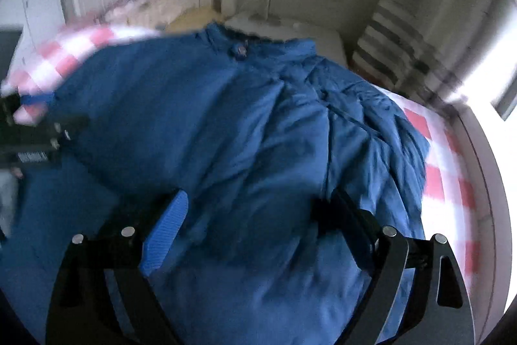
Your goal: Fold large clothes
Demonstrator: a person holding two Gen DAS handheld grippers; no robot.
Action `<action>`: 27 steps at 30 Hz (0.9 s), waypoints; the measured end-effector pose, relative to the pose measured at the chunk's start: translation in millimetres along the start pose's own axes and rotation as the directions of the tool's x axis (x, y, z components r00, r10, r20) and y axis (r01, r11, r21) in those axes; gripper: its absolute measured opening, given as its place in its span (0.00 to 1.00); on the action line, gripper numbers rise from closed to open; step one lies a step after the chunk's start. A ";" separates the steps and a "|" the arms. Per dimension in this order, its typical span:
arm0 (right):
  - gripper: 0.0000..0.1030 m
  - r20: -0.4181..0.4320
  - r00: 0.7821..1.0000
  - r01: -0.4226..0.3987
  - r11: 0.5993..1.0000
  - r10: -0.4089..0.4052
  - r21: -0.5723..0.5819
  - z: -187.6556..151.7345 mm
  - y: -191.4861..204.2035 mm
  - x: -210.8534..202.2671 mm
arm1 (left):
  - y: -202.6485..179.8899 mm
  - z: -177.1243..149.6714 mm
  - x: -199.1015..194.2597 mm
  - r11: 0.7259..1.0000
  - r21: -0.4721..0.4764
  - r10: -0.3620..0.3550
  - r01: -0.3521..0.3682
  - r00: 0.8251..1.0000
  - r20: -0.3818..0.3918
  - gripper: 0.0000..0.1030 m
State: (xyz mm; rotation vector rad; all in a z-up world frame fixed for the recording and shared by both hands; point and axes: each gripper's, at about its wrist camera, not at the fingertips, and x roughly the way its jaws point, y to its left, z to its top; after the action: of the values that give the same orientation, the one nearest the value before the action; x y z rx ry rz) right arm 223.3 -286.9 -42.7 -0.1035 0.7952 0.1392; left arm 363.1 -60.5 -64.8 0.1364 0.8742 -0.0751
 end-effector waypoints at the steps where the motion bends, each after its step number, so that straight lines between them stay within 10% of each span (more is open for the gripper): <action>1: 0.84 0.016 1.000 -0.022 1.000 0.022 -0.005 -6.9 6.5 -11.1 | -0.3 -8.5 -12.7 1.000 -0.004 -0.021 0.021 1.000 0.020 0.98; 7: 0.84 -0.166 0.986 -0.026 0.995 0.008 -0.102 -61.0 44.0 14.1 | -18.4 -69.4 -2.1 0.993 0.118 0.000 0.010 0.996 -0.086 0.98; 17: 0.84 -0.146 0.985 0.084 0.996 -0.088 -0.034 -106.8 10.7 -30.2 | 40.2 -108.9 -37.5 0.997 0.063 0.056 -0.052 0.997 -0.057 0.98; 22: 0.83 -0.099 0.993 0.059 0.998 -0.058 0.009 -124.8 -1.3 -37.8 | 79.0 -119.3 -36.3 0.992 -0.117 -0.056 0.045 0.994 -0.094 0.98; 27: 0.84 -0.037 0.999 0.038 0.999 -0.037 0.022 -146.3 20.0 -84.1 | 63.1 -143.1 -90.9 0.999 -0.035 -0.030 0.030 1.000 -0.001 0.98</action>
State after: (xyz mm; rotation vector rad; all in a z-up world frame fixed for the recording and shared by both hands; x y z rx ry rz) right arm 59.0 -295.6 -85.0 -0.0999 0.8305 0.0932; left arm 204.0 24.2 -80.0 0.0900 0.8787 -0.0878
